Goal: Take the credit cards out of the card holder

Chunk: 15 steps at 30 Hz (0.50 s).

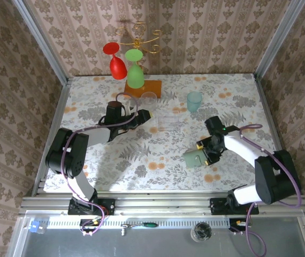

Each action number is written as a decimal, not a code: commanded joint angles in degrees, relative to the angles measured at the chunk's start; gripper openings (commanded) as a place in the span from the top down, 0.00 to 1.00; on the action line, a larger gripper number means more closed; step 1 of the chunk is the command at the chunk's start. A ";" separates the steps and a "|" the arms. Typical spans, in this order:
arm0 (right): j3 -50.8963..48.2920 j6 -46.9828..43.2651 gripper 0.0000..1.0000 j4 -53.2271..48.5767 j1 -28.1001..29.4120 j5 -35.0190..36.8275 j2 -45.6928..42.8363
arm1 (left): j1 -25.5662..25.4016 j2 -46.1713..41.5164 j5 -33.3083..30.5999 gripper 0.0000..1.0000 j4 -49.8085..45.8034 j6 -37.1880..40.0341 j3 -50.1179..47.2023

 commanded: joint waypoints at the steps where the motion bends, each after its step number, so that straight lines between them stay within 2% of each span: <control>1: 4.49 -3.37 0.34 -0.77 4.44 3.18 4.19 | 0.99 -2.75 1.36 0.20 0.51 0.45 -1.58; 3: 8.45 -5.91 0.37 -1.26 7.49 4.03 7.75 | 1.35 -3.91 1.19 0.20 -0.24 1.05 -2.61; 9: 20.46 -13.46 0.37 -5.47 14.65 6.34 17.58 | 2.64 -7.67 0.34 0.20 -4.17 3.34 -4.61; 15: 27.79 -18.22 0.37 -8.85 18.83 7.35 24.40 | 3.89 -12.13 -1.32 0.20 -11.54 7.70 -5.35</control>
